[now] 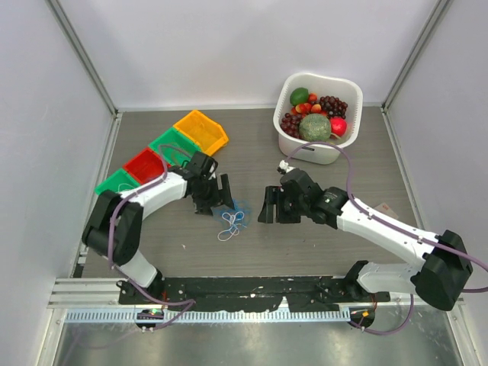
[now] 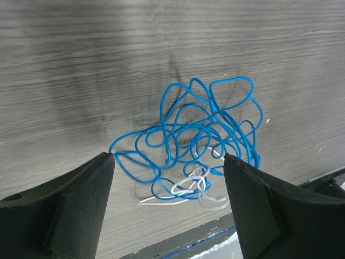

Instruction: Untangle the cables

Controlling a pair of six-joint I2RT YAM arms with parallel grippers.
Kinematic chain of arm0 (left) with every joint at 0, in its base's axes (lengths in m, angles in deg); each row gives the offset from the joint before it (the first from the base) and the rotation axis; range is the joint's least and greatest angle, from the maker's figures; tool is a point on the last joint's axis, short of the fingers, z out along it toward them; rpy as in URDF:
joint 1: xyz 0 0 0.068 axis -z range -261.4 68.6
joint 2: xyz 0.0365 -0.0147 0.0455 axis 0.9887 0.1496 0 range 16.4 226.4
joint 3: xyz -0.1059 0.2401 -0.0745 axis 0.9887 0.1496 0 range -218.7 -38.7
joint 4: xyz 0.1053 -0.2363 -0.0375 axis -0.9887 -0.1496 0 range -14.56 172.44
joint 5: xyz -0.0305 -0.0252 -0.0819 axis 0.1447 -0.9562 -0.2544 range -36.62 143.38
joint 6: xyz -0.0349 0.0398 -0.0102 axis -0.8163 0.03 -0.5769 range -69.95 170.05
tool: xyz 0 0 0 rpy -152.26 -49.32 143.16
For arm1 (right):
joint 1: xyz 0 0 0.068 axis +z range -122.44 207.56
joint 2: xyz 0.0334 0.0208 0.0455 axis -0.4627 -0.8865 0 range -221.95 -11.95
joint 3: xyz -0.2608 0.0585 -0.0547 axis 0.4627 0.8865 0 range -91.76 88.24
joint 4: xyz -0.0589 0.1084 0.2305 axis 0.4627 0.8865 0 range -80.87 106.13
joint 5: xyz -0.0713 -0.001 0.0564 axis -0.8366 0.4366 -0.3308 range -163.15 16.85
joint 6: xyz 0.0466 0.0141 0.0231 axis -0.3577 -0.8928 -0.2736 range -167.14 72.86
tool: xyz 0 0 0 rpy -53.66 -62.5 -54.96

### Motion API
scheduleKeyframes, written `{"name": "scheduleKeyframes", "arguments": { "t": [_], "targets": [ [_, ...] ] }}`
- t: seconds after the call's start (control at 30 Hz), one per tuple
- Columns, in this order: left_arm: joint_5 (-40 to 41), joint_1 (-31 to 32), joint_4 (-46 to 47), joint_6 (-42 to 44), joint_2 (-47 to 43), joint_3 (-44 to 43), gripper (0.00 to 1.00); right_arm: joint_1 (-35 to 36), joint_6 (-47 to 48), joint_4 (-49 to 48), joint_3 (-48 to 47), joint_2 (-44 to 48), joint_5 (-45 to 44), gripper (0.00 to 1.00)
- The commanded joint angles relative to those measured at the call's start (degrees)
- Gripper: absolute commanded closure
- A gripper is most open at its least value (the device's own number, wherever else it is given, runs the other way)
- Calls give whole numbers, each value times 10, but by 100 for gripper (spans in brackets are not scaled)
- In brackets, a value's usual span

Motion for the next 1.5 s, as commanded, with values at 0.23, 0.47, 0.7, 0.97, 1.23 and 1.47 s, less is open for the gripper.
{"name": "scheduleKeyframes", "arguments": {
  "t": [0.23,0.47,0.7,0.97,1.23,1.47],
  "targets": [
    [-102,37,40,-80,122,-44,54,-2,1,-9,-4,30,-18,34],
    [-105,51,6,-62,74,-92,100,-2,14,7,-12,38,-33,34],
    [-137,58,4,-52,-29,-110,100,-9,15,-49,-25,-7,-1,34],
    [-199,61,3,-77,-95,-116,100,-13,7,-141,-21,-83,-7,33],
    [-170,83,-18,-85,-137,-166,100,-72,-18,-158,74,-30,-82,74],
    [-66,164,17,-69,-126,-198,100,-110,0,-141,122,103,-83,99]
  ]
}}
